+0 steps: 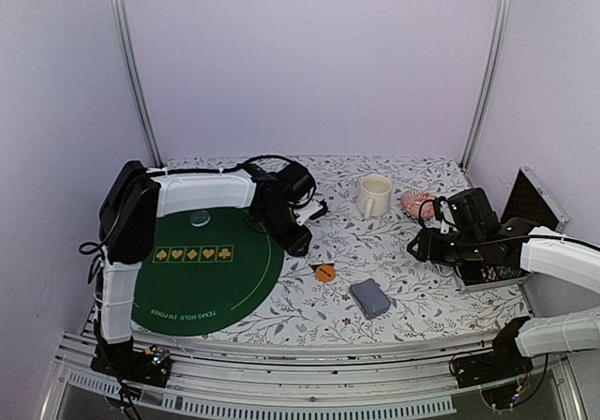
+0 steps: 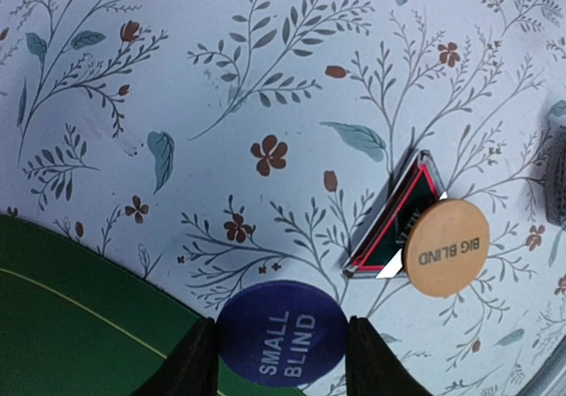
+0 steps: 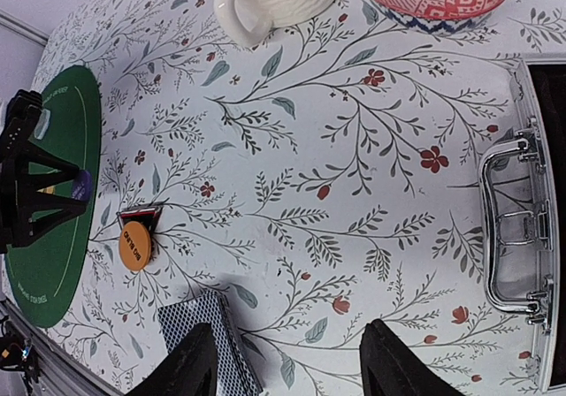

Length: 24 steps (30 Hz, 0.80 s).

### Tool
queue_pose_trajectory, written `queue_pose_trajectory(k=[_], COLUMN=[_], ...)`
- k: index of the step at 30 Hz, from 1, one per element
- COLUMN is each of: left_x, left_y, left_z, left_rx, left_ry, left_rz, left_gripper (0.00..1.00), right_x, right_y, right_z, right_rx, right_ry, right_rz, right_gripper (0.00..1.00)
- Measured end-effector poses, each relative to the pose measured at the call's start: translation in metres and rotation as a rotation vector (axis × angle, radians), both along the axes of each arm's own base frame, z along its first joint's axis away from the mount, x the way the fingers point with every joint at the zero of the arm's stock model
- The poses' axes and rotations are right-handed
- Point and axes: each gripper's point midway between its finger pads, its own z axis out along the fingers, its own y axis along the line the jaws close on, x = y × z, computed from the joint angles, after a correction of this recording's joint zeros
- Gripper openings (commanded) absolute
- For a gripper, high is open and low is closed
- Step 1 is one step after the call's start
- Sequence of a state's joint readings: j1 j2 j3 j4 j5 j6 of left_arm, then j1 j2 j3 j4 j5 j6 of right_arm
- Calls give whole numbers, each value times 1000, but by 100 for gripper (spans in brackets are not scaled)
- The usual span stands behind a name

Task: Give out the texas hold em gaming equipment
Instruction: Place the small blind button in the small blind area.

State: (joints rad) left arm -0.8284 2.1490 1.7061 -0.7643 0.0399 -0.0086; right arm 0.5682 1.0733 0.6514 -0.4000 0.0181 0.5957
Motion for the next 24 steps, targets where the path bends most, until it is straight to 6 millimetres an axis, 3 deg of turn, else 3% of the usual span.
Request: queue_pose_trajectory(k=[5,14,24], left_x=[-2,-4,-2], left_y=[27,104,183], left_z=[-5,-25,-21], left_rx=[33,92,101], left_ry=[17,71,70], left_rz=[39,191,404], left_gripper=[43,43,43], right_x=[0,-1,3], right_y=[0,-1,2], right_z=[1,5,17], right_rx=[4,11,-4], right_ry=[-2,-10,-44], right_rz=[-3,-3,29], right_gripper=[57,58,58])
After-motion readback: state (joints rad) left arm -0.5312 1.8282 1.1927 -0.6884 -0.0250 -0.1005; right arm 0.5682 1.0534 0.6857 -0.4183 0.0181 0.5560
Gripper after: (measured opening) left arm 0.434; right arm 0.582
